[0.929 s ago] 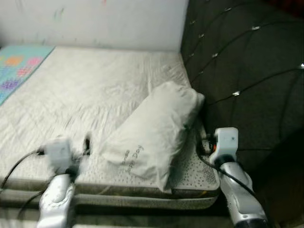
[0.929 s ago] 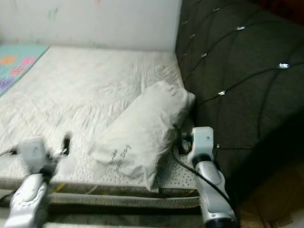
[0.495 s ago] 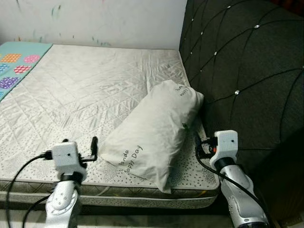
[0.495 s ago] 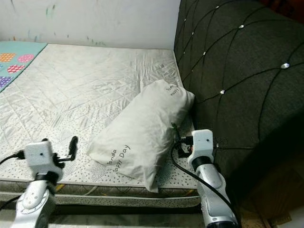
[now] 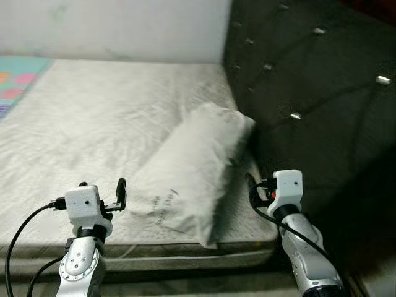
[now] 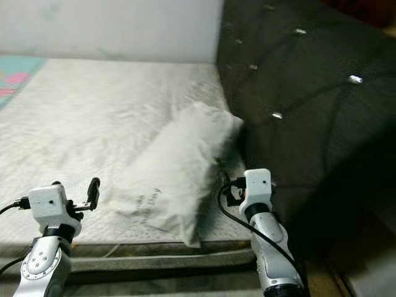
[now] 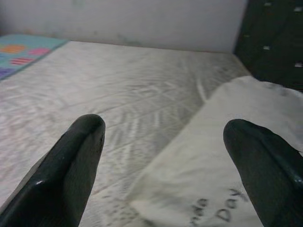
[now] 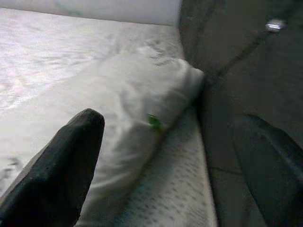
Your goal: Clean up the room
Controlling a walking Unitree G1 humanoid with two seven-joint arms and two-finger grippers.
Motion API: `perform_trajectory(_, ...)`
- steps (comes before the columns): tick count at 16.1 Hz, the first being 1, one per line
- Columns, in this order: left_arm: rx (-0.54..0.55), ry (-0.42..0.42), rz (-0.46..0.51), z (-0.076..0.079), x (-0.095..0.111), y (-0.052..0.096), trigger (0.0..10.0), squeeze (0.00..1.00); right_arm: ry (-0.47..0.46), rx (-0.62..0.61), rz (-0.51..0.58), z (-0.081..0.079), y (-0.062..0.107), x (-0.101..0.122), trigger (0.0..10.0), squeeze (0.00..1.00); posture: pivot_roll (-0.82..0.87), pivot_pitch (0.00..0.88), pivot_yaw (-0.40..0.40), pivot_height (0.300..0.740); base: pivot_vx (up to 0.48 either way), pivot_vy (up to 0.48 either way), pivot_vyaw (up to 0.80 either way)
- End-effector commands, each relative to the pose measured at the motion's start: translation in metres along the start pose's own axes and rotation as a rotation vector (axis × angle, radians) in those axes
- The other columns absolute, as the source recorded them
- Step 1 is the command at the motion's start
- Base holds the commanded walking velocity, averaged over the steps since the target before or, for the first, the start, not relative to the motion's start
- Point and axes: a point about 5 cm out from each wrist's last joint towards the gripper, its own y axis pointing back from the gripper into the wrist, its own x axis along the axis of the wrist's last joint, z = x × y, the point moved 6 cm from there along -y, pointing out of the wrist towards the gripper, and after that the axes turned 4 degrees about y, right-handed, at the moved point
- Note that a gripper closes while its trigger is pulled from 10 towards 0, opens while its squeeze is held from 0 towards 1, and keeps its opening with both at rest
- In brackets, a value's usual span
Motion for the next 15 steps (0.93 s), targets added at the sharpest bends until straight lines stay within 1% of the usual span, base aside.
perform_trajectory(1, -0.019, 0.002, -0.012, 0.0044, -0.0014, -0.001, 10.0, 0.0, -0.006, -0.021, 0.003, 0.0064, -0.0012, 0.0021, 10.0, 0.0, -0.05, 0.0, -0.061, 0.74, 0.0, 0.0, -0.8)
perform_trajectory(3, -0.036, 0.0, -0.01, 0.0071, -0.0006, -0.003, 10.0, 0.0, -0.009, -0.021, 0.002, 0.0065, -0.0006, 0.001, 10.0, 0.0, -0.05, 0.0, -0.06, 0.74, 0.0, 0.0, 0.0)
perform_trajectory(4, -0.046, -0.015, -0.005, 0.0088, 0.0012, -0.0038, 10.0, 0.0, -0.009, -0.018, 0.003, 0.0055, -0.0005, 0.001, 10.0, 0.0, -0.05, 0.0, -0.058, 0.74, 0.0, 0.0, 0.0)
perform_trajectory(11, -0.049, 0.015, -0.008, 0.0108, 0.0023, -0.0073, 10.0, 0.0, -0.014, -0.013, 0.003, 0.0031, -0.0023, 0.0005, 10.0, 0.0, -0.04, 0.0, -0.057, 0.74, 0.0, 0.0, 0.0)
perform_trajectory(15, -0.051, 0.037, -0.01, 0.0104, 0.0031, -0.0083, 10.0, 0.0, -0.014, -0.018, -0.001, 0.0045, -0.0036, 0.0003, 10.0, 0.0, -0.04, 0.0, -0.059, 0.74, 0.0, 0.0, 0.0)
